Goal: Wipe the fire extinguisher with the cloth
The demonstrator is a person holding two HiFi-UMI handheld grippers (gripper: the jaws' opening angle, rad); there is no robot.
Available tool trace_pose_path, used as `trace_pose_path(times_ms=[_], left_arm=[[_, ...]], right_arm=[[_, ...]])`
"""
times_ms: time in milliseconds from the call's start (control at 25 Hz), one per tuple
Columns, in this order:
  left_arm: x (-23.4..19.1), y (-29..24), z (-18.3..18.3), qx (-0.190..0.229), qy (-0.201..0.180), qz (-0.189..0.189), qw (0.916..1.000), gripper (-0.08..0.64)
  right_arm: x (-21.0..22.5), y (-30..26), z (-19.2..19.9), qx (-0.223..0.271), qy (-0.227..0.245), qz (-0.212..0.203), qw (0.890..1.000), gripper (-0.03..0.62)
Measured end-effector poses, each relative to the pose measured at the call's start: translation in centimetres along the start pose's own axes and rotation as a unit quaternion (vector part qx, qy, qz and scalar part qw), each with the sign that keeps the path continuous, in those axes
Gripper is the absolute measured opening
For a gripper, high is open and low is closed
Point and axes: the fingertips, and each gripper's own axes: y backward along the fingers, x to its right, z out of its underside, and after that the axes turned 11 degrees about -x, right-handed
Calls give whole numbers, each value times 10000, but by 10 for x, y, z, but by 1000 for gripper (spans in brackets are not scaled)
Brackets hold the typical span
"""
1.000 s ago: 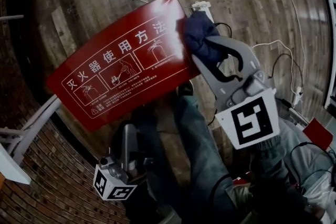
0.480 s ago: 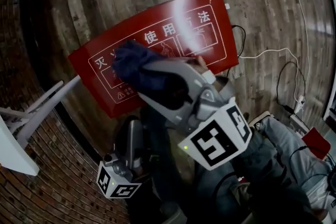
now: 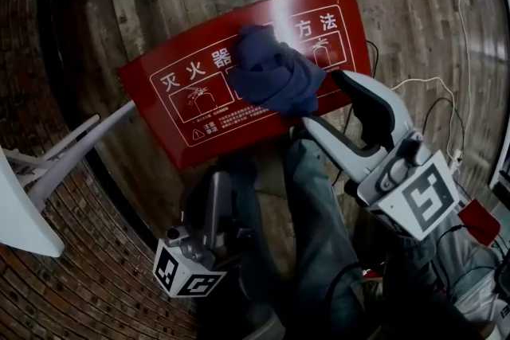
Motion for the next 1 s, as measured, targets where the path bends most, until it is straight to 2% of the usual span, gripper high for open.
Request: trace_pose_path(times_ms=[120,240,320,400,480,720,920,1000], left_arm=[[3,-2,2,-38,0,0,10000,-2],[5,-4,5,-113,-50,-58,9999,-2],[4,-5,9,-161,-89,-121,9998,-2],[2,-5,14,-187,-74,-171,9997,-2],[1,-5,18,-194,-32,-219,9996,-2],[5,-7,27,-232,-62,-305,9992,-2],[3,-9,39,-354,-97,-532,9979,-2],[10,-7,44,-430,-40,-631,9971,-2]], right_arm=[[-12,4,10,-88,-154,-59,9998,235],[-26,12,17,-69,-109,-160,9998,235],[-31,14,23,-118,-17,-169,9998,190],[-34,14,34,-228,-77,-171,9996,72],[-35,13,42,-328,-298,-214,9988,2],[-31,20,55,-546,-691,-155,9960,2],[-22,27,42,26,-717,-200,9972,2],[-26,32,43,-2,-771,-312,9965,2]])
